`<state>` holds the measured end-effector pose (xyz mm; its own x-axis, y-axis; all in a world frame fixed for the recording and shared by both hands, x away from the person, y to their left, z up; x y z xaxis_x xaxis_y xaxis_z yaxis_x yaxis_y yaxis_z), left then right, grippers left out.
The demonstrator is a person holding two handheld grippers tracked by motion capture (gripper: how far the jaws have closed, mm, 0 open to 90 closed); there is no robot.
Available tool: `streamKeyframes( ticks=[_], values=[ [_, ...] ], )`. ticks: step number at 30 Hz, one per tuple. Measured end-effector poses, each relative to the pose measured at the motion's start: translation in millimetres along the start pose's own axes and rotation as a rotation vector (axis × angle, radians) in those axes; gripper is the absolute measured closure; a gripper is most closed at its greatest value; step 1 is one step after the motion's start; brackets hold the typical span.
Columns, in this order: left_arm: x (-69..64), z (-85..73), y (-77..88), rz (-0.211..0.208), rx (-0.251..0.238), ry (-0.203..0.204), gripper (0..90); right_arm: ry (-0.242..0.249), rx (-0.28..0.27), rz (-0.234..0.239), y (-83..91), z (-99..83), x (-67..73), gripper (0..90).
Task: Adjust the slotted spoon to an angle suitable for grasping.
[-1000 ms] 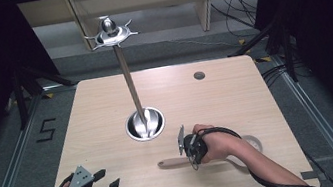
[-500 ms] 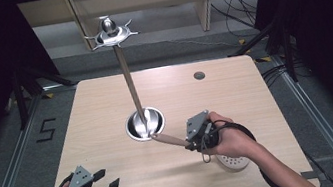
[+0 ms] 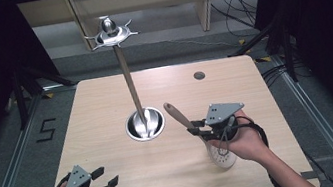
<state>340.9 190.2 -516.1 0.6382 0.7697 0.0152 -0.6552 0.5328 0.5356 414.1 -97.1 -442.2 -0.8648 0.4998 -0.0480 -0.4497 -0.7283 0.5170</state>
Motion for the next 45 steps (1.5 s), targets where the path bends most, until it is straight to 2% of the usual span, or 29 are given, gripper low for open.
streamKeyframes(
  ticks=[1,3,4,8,10,13,14,16,17,22,23,26,27,28,29,30,31,32,34,35,37,38,39,41,42,43,44,45],
  values=[
    [-0.3,0.2,-0.1,0.000,-0.002,0.006,38.0,-0.009,-0.013,-0.007,1.9,0.8,-1.2,75.9],
    [0.4,0.5,0.0,0.001,-0.002,-0.009,38.0,-0.015,-0.032,-0.012,3.2,1.9,-2.7,75.8],
    [0.4,0.5,-0.1,0.000,-0.001,-0.012,38.0,-0.044,-0.065,-0.034,6.9,3.5,-5.9,75.8],
    [0.4,1.6,-0.2,-0.006,-0.007,-0.020,38.0,-0.066,-0.107,-0.037,10.5,6.5,-7.7,75.9],
    [-0.3,1.5,-0.7,-0.003,-0.008,0.000,38.0,-0.092,-0.136,-0.037,15.0,9.0,-9.6,75.9],
    [-0.3,2.2,-0.3,-0.003,-0.013,-0.003,38.0,-0.107,-0.158,-0.040,17.8,11.1,-12.0,75.8],
    [-0.1,2.5,-0.4,0.000,-0.016,0.003,38.0,-0.125,-0.194,-0.044,20.2,14.5,-13.1,75.8],
    [0.1,2.9,-0.4,0.001,-0.020,0.003,38.0,-0.120,-0.184,-0.030,21.8,14.2,-13.0,75.8],
    [0.2,3.4,0.1,0.004,-0.021,0.003,38.0,-0.133,-0.216,-0.047,24.6,17.8,-15.3,75.9],
    [0.4,5.5,1.7,0.013,-0.032,-0.001,38.2,-0.143,-0.254,-0.052,29.9,25.4,-15.9,75.9],
    [0.2,8.3,2.1,0.009,-0.049,-0.003,38.2,-0.128,-0.257,-0.065,32.4,28.7,-19.5,75.9],
    [-0.8,13.2,3.0,0.013,-0.074,0.002,38.1,-0.143,-0.274,-0.065,32.5,33.3,-20.8,75.9],
    [-0.7,15.0,3.5,0.015,-0.080,-0.007,38.1,-0.143,-0.274,-0.065,32.5,33.3,-20.8,75.9],
    [-1.4,23.4,5.0,0.015,-0.104,-0.027,37.9,-0.157,-0.283,-0.090,33.3,35.6,-22.2,75.9],
    [-2.4,28.9,5.4,0.018,-0.119,-0.016,37.8,-0.150,-0.282,-0.095,33.2,36.9,-22.9,75.9],
    [-3.0,35.8,6.5,0.017,-0.136,-0.029,37.7,-0.161,-0.282,-0.107,33.4,38.0,-22.3,75.9],
    [-4.0,43.0,7.4,0.020,-0.151,-0.030,37.6,-0.162,-0.287,-0.098,32.6,40.2,-21.0,75.8],
    [-4.0,43.0,7.4,0.020,-0.151,-0.030,37.6,-0.162,-0.287,-0.098,32.6,40.2,-21.0,75.8],
    [-5.7,59.7,8.0,0.015,-0.183,-0.064,37.6,-0.185,-0.292,-0.124,33.0,45.3,-19.0,75.8],
    [-8.5,78.3,7.2,0.009,-0.216,-0.075,37.7,-0.192,-0.294,-0.133,33.1,47.2,-18.4,75.8],
    [-11.6,97.8,4.8,0.001,-0.246,-0.088,37.7,-0.195,-0.309,-0.144,31.8,52.2,-17.1,75.8],
    [-11.6,97.8,4.8,0.001,-0.246,-0.088,38.0,-0.195,-0.309,-0.144,31.8,52.2,-17.1,75.8],
    [-17.1,116.8,0.9,-0.016,-0.273,-0.095,38.3,-0.199,-0.311,-0.167,30.6,55.5,-15.6,75.8],
    [-24.6,134.9,-3.7,-0.035,-0.298,-0.104,39.0,-0.196,-0.308,-0.165,28.4,57.7,-13.0,75.8],
    [-24.6,134.9,-3.7,-0.035,-0.298,-0.104,39.3,-0.196,-0.308,-0.165,28.4,57.7,-13.0,75.8],
    [-28.7,143.8,-6.1,-0.045,-0.309,-0.110,39.3,-0.173,-0.315,-0.171,27.4,59.9,-13.4,75.8],
    [-37.2,161.1,-9.8,-0.069,-0.331,-0.126,39.9,-0.187,-0.313,-0.171,25.2,61.2,-10.8,75.8],
    [-41.2,169.4,-11.6,-0.080,-0.341,-0.130,40.3,-0.199,-0.313,-0.169,23.6,61.6,-9.3,75.8]
  ],
)
Point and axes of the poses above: each handheld gripper's, and its own axes: y roughly backward along the jaws, z roughly out of its top, x roughly to its left, the point moved 10 cm from there along -y, roughly forward along the jaws, and after that the axes turned 7 degrees about -y, right-handed, at the moved point
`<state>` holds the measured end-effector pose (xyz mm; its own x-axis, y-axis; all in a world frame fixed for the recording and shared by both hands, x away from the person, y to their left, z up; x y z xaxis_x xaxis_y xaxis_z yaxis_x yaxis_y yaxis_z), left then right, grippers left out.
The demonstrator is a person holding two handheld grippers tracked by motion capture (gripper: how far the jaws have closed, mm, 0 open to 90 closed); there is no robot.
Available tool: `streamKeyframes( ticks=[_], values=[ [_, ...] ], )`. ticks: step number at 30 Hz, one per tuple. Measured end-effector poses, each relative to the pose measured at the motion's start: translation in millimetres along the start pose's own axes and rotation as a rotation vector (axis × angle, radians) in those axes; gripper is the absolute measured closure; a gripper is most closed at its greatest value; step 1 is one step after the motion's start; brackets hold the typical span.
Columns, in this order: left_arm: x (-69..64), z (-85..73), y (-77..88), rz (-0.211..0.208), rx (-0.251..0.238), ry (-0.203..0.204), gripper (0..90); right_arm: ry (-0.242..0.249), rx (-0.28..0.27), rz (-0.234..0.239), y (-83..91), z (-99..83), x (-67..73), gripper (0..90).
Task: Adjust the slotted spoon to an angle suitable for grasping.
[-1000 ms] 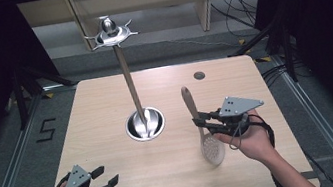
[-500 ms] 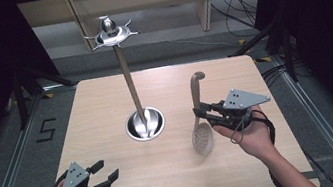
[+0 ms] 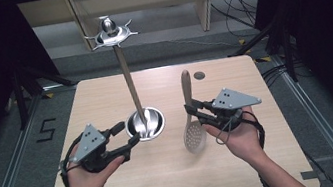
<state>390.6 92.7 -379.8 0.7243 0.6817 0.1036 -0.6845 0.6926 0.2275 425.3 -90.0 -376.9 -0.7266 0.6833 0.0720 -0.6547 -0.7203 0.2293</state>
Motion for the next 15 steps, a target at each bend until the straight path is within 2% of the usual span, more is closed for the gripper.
streamKeyframes(
  ticks=[1,2,3,4,5,6,7,8,9,11,12,15],
  values=[
    [-2.6,7.1,-4.5,-0.009,-0.008,-0.002,40.6,0.010,-0.001,-0.003,-0.7,0.4,-0.1,75.8],
    [-2.6,7.1,-4.5,-0.009,-0.008,-0.002,41.1,-0.004,-0.001,0.004,-2.2,-0.3,2.4,75.8],
    [-5.1,13.9,-8.7,-0.021,-0.015,-0.008,41.1,-0.004,-0.001,0.004,-2.2,-0.3,2.4,75.8],
    [-8.1,20.3,-13.3,-0.033,-0.022,-0.006,41.9,0.006,-0.002,-0.019,-2.5,0.1,0.6,75.8],
    [-14.6,31.0,-22.4,-0.062,-0.030,-0.001,43.9,0.000,-0.002,-0.021,-4.1,-0.8,2.8,75.8],
    [-14.6,31.0,-22.4,-0.062,-0.030,-0.001,45.3,0.000,-0.002,-0.021,-4.1,-0.8,2.8,75.8],
    [-21.9,40.8,-31.7,-0.093,-0.041,-0.007,46.6,-0.009,-0.003,-0.019,-6.1,-1.9,5.0,75.8],
    [-21.9,40.8,-31.7,-0.093,-0.041,-0.007,47.5,-0.009,-0.003,-0.019,-6.1,-1.9,5.0,75.8],
    [-29.4,50.0,-40.0,-0.122,-0.061,0.008,48.3,-0.009,0.006,-0.013,-7.1,-4.0,7.7,75.8],
    [-33.1,54.7,-44.4,-0.133,-0.071,0.008,48.9,-0.014,0.016,-0.014,-6.8,-5.2,8.5,75.8],
    [-36.6,58.9,-49.8,-0.141,-0.078,-0.002,50.2,-0.031,0.007,-0.028,-7.7,-5.7,9.4,75.8],
    [-39.3,61.2,-55.5,-0.147,-0.077,0.002,51.3,-0.018,0.009,-0.013,-8.5,-6.0,10.1,75.8]
  ],
)
Point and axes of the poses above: each handheld gripper's, and its own axes: y roughly backward along the jaws, z roughly out of its top, x roughly to its left, the point moved 10 cm from there along -y, roughly forward along the jaws, and after that the axes turned 7 degrees about -y, right-handed, at the moved point
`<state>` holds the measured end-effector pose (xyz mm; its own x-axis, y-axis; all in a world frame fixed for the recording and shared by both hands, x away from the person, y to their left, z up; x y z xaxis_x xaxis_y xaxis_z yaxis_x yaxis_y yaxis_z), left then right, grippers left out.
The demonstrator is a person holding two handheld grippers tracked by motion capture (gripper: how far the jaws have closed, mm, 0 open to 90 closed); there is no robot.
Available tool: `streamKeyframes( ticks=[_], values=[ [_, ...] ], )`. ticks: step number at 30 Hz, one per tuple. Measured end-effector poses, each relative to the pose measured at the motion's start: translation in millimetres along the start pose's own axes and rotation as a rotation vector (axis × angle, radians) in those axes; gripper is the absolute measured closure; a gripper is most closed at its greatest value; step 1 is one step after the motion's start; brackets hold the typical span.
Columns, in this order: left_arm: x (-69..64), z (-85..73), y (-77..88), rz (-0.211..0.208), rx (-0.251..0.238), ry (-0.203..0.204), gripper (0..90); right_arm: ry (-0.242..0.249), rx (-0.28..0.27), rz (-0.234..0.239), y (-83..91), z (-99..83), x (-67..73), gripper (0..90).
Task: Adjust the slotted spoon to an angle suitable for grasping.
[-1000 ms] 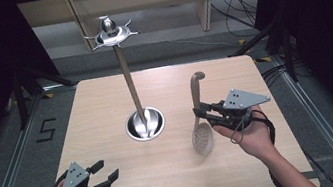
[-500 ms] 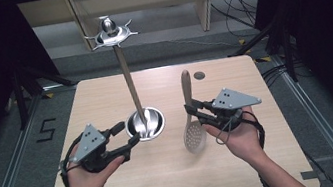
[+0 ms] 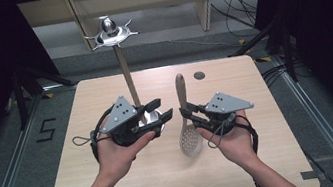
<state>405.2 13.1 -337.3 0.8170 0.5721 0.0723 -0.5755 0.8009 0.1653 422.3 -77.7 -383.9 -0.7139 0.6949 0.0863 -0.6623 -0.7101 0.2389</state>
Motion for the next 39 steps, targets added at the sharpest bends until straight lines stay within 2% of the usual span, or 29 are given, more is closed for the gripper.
streamKeyframes(
  ticks=[8,18,19,20,23,25,26,31,35,37,39],
  values=[
    [-5.3,8.0,-16.1,-0.014,-0.011,0.000,54.9,-0.014,0.002,-0.011,0.1,-0.3,2.3,75.8],
    [-6.5,9.9,-27.2,-0.011,-0.015,0.009,57.4,-0.022,0.009,-0.013,-0.1,-1.2,4.0,75.8],
    [-6.1,9.9,-28.4,-0.008,-0.016,0.012,57.9,0.016,-0.002,-0.015,-0.6,0.8,1.9,75.8],
    [-5.9,10.1,-30.2,-0.008,-0.016,0.011,58.5,-0.014,0.005,-0.018,-0.2,-0.2,4.0,75.8],
    [-5.5,10.8,-32.1,-0.005,-0.015,0.016,59.2,0.001,-0.003,-0.003,-1.8,1.0,4.6,75.8],
    [-5.1,10.8,-33.6,-0.007,-0.013,0.016,60.4,-0.011,0.005,-0.022,-1.6,0.0,5.8,75.8],
    [-4.9,10.3,-35.3,-0.006,-0.007,0.019,60.9,0.008,0.005,-0.022,-1.6,0.7,5.3,75.8],
    [-4.1,11.6,-37.5,-0.005,-0.014,0.022,67.1,-0.006,0.009,-0.026,-2.3,0.5,10.0,75.7],
    [-3.9,12.5,-37.6,-0.004,-0.015,0.007,72.5,0.039,0.008,-0.019,-3.3,1.2,10.5,75.6],
    [-4.1,13.2,-37.0,0.000,-0.014,0.005,73.1,0.040,0.009,-0.017,-3.2,1.2,11.0,75.6],
    [-4.2,14.8,-35.8,0.007,-0.013,0.001,73.4,0.058,0.010,-0.038,-2.2,1.4,11.7,74.0]
  ],
)
Point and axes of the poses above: each handheld gripper's, and its own axes: y roughly backward along the jaws, z roughly out of its top, x roughly to its left, the point moved 10 cm from there along -y, roughly forward along the jaws, and after that the axes turned 7 degrees about -y, right-handed, at the moved point
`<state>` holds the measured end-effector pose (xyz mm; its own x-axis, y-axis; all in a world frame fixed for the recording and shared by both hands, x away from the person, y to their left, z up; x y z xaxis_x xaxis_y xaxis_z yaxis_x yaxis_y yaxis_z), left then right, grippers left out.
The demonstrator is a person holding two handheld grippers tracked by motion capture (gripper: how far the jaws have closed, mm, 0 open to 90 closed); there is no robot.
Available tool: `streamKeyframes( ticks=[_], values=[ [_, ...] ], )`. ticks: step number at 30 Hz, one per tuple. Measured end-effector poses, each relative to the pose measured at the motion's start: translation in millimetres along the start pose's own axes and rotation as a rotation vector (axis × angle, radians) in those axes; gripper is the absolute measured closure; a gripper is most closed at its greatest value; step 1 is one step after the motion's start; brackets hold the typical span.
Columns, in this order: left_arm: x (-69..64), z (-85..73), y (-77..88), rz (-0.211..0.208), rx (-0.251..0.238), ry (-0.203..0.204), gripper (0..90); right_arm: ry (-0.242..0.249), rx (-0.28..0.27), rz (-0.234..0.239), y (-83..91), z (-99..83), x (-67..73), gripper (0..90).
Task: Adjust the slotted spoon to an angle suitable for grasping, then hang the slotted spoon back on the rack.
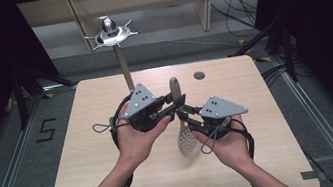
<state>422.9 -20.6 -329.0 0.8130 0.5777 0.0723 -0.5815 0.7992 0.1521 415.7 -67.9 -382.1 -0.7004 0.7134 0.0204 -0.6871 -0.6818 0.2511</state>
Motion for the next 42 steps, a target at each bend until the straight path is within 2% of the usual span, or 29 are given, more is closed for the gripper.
streamKeyframes(
  ticks=[1,2,3,4,5,9,11,12,14,15,16,17,18,19,20,21,22,23,24,25,27,28,30,32,33,34,35,41,42],
  values=[
    [-0.3,1.1,0.2,-0.004,-0.004,-0.003,73.5,0.014,-0.002,-0.005,0.2,1.2,-0.6,68.6],
    [-0.7,2.6,0.2,-0.009,-0.013,-0.003,73.5,0.014,-0.002,-0.005,0.2,1.2,-0.6,68.6],
    [-0.4,3.1,1.3,-0.009,-0.008,-0.005,73.5,0.002,0.017,-0.011,1.6,-0.1,0.3,62.9],
    [0.4,4.1,2.2,-0.007,-0.008,-0.009,73.6,0.013,0.016,-0.021,2.6,0.6,-0.9,58.2],
    [2.6,5.8,4.1,-0.002,-0.009,-0.013,73.7,0.057,0.030,-0.015,5.8,-1.2,-2.9,51.6],
    [8.7,6.8,8.0,0.014,0.000,-0.032,73.7,0.070,0.039,-0.011,14.5,-7.2,-4.4,47.3],
    [12.5,7.1,10.0,0.024,-0.002,-0.035,73.8,0.088,0.024,-0.019,21.1,-11.2,-8.8,45.5],
    [14.6,7.1,11.4,0.026,0.000,-0.037,73.8,0.044,0.051,-0.007,28.7,-22.2,-11.1,44.8],
    [18.4,7.5,14.7,0.029,-0.001,-0.037,73.8,0.027,0.059,-0.010,34.2,-34.6,-19.5,44.5],
    [20.1,7.9,16.3,0.029,-0.003,-0.036,73.8,0.027,0.059,-0.010,34.2,-34.6,-19.5,44.5],
    [22.5,8.3,18.2,0.030,-0.003,-0.037,73.8,-0.002,0.086,-0.016,38.4,-53.7,-32.1,44.5],
    [24.0,8.7,19.2,0.029,-0.005,-0.040,73.8,-0.002,0.086,-0.016,38.4,-53.7,-32.1,44.5],
    [26.3,9.0,20.7,0.031,-0.003,-0.042,73.8,-0.025,0.115,-0.028,41.4,-69.3,-43.5,44.8],
    [28.5,9.5,22.0,0.034,-0.004,-0.041,73.8,-0.025,0.115,-0.028,41.4,-69.3,-43.5,44.8],
    [31.6,10.1,23.8,0.041,-0.005,-0.039,73.8,-0.042,0.124,-0.048,43.3,-76.4,-50.2,44.9],
    [33.5,10.4,25.1,0.044,-0.006,-0.040,73.8,-0.107,0.150,-0.065,48.0,-87.9,-59.2,45.2],
    [35.6,11.1,26.7,0.048,-0.007,-0.038,73.8,-0.107,0.145,-0.077,49.6,-90.5,-66.6,45.6],
    [37.3,11.8,28.4,0.050,-0.009,-0.037,73.8,-0.107,0.145,-0.077,49.6,-90.5,-66.6,45.6],
    [38.8,12.6,30.1,0.052,-0.013,-0.036,73.8,-0.129,0.154,-0.081,52.5,-93.6,-71.4,45.9],
    [40.9,13.5,33.6,0.054,-0.015,-0.034,73.9,-0.195,0.148,-0.112,58.1,-98.1,-81.7,46.0],
    [42.1,13.7,35.6,0.058,-0.016,-0.030,73.8,-0.176,0.135,-0.125,58.8,-98.0,-87.9,46.1],
    [43.3,13.3,37.0,0.060,-0.012,-0.034,73.8,-0.229,0.128,-0.141,62.4,-101.3,-95.9,46.1],
    [44.3,13.0,39.0,0.065,-0.008,-0.036,73.9,-0.224,0.129,-0.153,63.3,-102.6,-100.5,46.1],
    [45.0,13.6,42.8,0.076,-0.008,-0.042,73.8,-0.235,0.129,-0.169,64.8,-106.4,-112.6,46.1],
    [45.0,13.6,42.8,0.076,-0.008,-0.042,73.8,-0.235,0.129,-0.169,64.8,-106.4,-112.6,46.1],
    [45.0,14.1,43.6,0.078,-0.010,-0.042,73.8,-0.262,0.143,-0.186,66.1,-108.6,-112.8,46.0],
    [45.0,14.7,44.5,0.076,-0.013,-0.041,73.8,-0.273,0.133,-0.189,65.5,-111.0,-115.9,45.9],
    [49.2,15.6,45.3,0.081,-0.013,-0.035,73.9,-0.236,0.169,-0.202,67.7,-116.1,-124.0,46.1],
    [50.7,15.4,44.9,0.082,-0.011,-0.033,73.8,-0.265,0.185,-0.206,67.4,-118.5,-122.9,47.2]
  ],
)
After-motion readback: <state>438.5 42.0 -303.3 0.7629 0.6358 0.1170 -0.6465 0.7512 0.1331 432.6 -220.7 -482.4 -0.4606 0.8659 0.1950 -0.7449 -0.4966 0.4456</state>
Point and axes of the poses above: each handheld gripper's, and its own axes: y roughly backward along the jaws, z roughly out of its top, x roughly to its left, the point moved 10 cm from there along -y, roughly forward along the jaws, and after that the axes turned 7 degrees about -y, right-handed, at the moved point
